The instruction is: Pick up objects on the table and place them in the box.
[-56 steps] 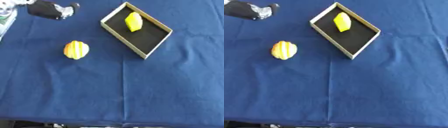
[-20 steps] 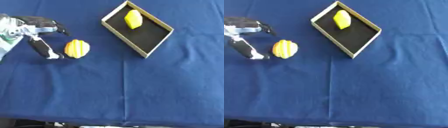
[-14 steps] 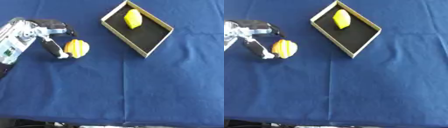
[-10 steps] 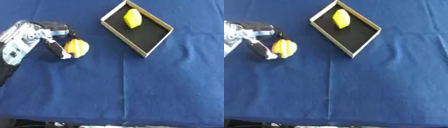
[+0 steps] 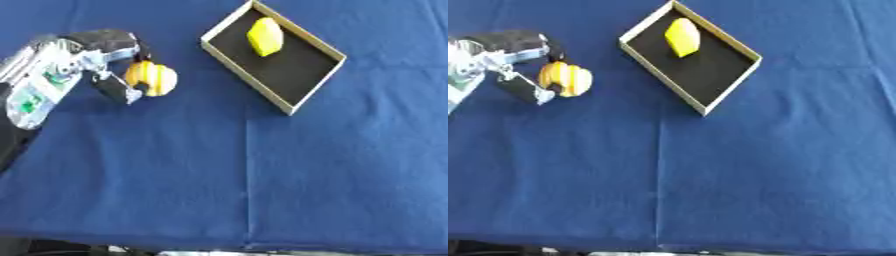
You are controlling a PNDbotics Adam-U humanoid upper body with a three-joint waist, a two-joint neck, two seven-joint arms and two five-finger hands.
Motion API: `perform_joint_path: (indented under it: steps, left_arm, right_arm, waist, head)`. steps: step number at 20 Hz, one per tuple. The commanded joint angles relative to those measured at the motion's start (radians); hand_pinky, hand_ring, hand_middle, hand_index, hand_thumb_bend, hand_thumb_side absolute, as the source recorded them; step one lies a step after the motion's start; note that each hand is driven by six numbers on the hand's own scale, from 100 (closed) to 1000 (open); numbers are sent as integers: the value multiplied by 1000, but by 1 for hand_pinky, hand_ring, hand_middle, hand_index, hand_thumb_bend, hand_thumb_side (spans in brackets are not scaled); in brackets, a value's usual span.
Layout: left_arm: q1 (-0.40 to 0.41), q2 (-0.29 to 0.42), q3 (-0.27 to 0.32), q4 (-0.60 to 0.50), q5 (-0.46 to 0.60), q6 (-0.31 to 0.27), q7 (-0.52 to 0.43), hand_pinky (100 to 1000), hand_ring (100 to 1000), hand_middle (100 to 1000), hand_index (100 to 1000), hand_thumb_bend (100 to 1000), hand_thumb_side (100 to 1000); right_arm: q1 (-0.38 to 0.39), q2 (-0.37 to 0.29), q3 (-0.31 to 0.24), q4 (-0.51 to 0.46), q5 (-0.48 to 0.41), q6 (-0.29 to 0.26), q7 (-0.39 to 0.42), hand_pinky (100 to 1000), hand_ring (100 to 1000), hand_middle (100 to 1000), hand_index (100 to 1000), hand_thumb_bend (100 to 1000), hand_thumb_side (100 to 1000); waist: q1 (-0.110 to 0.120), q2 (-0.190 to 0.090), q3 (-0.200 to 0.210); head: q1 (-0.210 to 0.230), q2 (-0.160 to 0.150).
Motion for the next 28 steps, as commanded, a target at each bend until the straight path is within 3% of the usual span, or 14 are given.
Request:
perform_joint_path:
  steps: [1,6,13,22,23,24,28]
  left_arm:
    - [-62,14,48,-87,2,30,7,842,736,671,745,100,100]
    - [-195,-107,46,-12,19,35,22,846,714,653,731,100,111]
    - [-303,-286,47,188,-34,-23,88,852,709,647,727,100,164]
    - [-302,-461,50,435,-199,-120,160,854,715,652,731,100,186]
    - [-296,-474,56,459,-219,-124,171,853,717,654,733,100,139]
    - [-291,-487,63,484,-240,-125,185,853,718,657,735,100,203]
    - [-280,-534,83,573,-334,-134,241,852,737,675,762,100,235]
  right_arm:
    - [-11,-24,-5,-17,-3,-2,-1,821,830,726,782,100,826]
    - [-30,-26,-2,-17,-10,-10,6,821,829,725,783,100,821]
    - [-62,-23,3,-17,-20,-21,17,821,828,726,783,100,818]
    - [-84,-4,4,-17,-35,-19,22,821,829,726,782,100,820]
    - [-85,-2,3,-17,-36,-19,22,821,829,726,782,100,821]
    - [-85,0,3,-17,-37,-19,22,821,829,726,782,100,821]
    - [-88,10,4,-17,-41,-16,23,821,829,726,782,100,821]
  waist:
    - [-4,-27,3]
    - [-10,-29,0]
    - [-10,-15,-24]
    - [-11,-6,-53]
    - [-12,-5,-54]
    - [-13,-5,-56]
    - [-15,-3,-61]
  head:
    - [1,2]
    - [11,-10]
    - [9,-48]
    - [14,-64]
    - [14,-65]
    - [15,-65]
    - [23,-67]
